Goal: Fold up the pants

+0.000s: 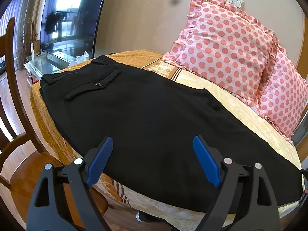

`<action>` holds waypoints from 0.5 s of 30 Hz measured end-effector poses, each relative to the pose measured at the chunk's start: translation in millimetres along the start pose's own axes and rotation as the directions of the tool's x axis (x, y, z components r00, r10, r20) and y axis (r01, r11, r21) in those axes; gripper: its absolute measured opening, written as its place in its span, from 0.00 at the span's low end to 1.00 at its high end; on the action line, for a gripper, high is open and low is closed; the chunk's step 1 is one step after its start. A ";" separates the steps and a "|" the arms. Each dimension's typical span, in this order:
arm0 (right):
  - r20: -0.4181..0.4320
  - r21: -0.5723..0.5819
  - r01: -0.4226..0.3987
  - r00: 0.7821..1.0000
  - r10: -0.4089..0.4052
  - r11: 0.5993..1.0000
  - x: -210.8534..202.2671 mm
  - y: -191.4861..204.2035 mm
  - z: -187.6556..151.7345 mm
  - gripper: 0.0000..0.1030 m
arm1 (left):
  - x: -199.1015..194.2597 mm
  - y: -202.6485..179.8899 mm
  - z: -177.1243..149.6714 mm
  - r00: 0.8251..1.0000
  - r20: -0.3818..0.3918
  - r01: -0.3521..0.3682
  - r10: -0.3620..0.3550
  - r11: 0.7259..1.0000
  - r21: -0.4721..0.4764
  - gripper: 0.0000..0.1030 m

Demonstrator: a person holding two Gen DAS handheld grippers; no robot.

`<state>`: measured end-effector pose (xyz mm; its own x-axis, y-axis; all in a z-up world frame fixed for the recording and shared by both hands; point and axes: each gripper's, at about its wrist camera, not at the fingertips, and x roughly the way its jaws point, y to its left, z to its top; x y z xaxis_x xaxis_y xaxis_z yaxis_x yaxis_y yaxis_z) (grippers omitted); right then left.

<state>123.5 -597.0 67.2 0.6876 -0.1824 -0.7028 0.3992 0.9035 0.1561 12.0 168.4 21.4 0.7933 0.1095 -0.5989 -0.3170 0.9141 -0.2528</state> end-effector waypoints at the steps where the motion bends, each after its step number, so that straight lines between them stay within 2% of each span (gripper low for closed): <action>1: -0.006 -0.005 0.015 1.000 -0.015 1.000 4.5 1.7 2.1 0.06 | 0.2 -0.3 0.1 1.000 0.000 0.001 -0.001 1.000 0.001 0.83; 4: -0.047 -0.033 0.037 0.998 -0.038 0.999 12.5 5.5 2.5 0.07 | 0.3 -1.0 -0.1 1.000 0.001 0.003 -0.003 1.000 0.002 0.83; 6: -0.061 0.001 0.047 0.997 -0.047 0.999 5.3 -1.0 1.9 0.18 | 0.0 -1.3 -0.9 1.000 0.005 0.008 -0.008 1.000 0.005 0.83; 8: -0.049 0.090 0.057 0.997 -0.053 0.994 -13.9 -19.5 -3.7 0.51 | 0.0 -1.9 -2.0 1.000 0.011 0.014 -0.014 1.000 0.010 0.83; 9: -0.029 0.138 0.041 0.999 -0.037 0.990 -25.7 -29.2 -9.1 0.57 | -0.2 -2.0 -2.8 1.000 0.014 0.015 -0.016 1.000 0.014 0.84; 11: 0.023 0.255 -0.020 1.000 0.015 0.967 -53.8 -53.8 -29.1 0.60 | -0.2 -2.2 -4.8 1.000 0.023 0.021 -0.021 1.000 0.024 0.85; 15: 0.050 0.433 -0.004 0.999 -0.019 0.902 -89.5 -90.2 -75.4 0.60 | 0.7 -2.1 -6.7 0.999 0.033 0.028 -0.029 0.999 0.035 0.87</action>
<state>-19.8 -632.9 63.7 0.7092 -0.2185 -0.6703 0.6192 0.6476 0.4440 9.8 163.9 16.5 0.8189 0.0954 -0.5660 -0.2763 0.9298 -0.2431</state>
